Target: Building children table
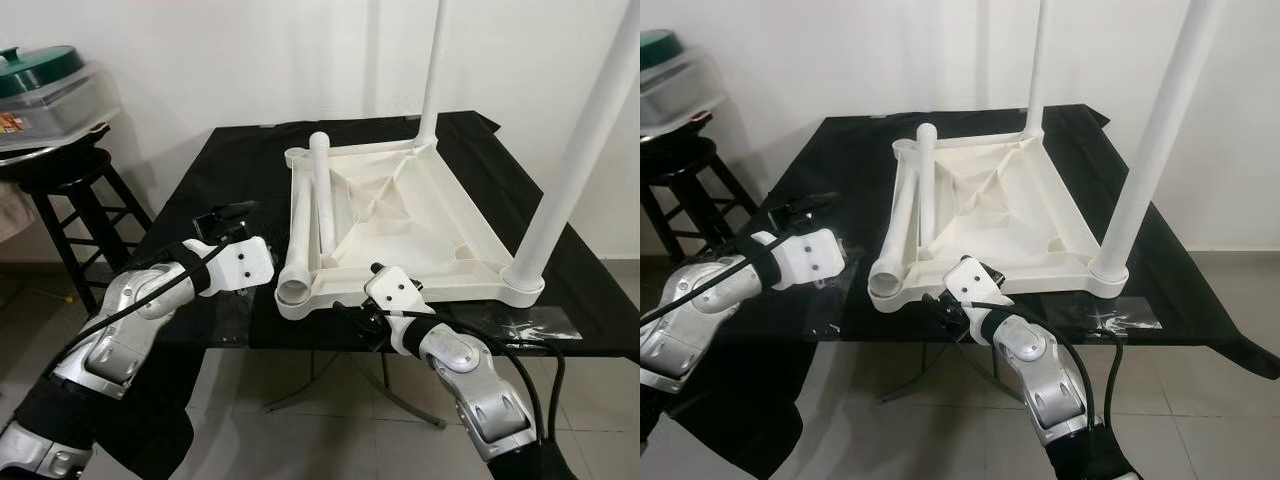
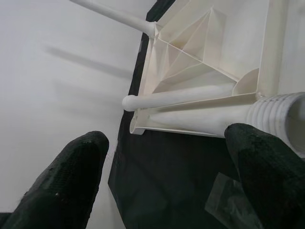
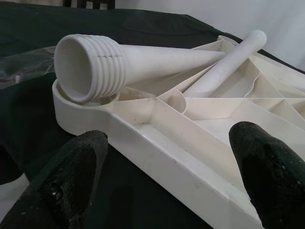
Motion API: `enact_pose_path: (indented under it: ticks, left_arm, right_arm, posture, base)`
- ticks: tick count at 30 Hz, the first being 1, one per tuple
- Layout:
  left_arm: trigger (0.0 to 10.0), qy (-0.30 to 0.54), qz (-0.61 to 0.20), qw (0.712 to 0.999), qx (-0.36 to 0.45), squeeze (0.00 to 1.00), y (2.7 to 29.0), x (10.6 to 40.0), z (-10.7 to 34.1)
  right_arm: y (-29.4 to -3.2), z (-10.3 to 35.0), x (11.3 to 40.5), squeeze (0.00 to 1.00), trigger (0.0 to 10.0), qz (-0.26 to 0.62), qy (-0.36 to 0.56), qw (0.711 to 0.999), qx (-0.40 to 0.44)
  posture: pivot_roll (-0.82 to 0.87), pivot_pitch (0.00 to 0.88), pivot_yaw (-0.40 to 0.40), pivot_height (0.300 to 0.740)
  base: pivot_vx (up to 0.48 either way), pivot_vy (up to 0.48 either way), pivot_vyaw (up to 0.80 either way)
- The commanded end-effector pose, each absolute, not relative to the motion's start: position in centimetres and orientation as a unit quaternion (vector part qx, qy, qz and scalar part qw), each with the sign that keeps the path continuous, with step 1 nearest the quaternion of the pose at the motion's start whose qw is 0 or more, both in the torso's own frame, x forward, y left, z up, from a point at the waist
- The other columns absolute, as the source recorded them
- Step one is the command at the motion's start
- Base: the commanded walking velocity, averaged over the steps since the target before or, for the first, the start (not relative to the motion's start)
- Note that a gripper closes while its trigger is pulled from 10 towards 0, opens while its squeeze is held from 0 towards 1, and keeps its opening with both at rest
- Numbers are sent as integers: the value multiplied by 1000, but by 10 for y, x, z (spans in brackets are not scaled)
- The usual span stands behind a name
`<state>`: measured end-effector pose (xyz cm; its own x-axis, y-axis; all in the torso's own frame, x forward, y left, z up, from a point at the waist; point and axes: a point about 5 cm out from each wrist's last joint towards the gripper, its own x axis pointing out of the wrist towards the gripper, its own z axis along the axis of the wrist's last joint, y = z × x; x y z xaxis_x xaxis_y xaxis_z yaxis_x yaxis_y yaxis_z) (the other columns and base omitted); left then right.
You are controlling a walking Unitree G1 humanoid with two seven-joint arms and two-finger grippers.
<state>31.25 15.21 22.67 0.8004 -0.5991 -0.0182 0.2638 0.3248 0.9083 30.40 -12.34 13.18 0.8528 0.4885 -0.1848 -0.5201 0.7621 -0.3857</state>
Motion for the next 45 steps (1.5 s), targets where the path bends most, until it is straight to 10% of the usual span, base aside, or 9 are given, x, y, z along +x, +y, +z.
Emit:
enact_pose_path:
  ticks: [1, 45]
  left_arm:
    - [10000, -153, -269, 791, 528, 0, 160, 312, 226]
    - [10000, -78, -316, 750, 576, 0, 200, 290, 208]
  right_arm:
    - [-119, 133, 302, 0, 10000, 279, 27, 936, -215]
    - [-118, 124, 295, 0, 10000, 292, 42, 926, -236]
  posture:
    - [-82, 0, 71, 740]
    - [-61, 0, 69, 740]
  base:
    - [0, 0, 0]
    - [0, 0, 0]
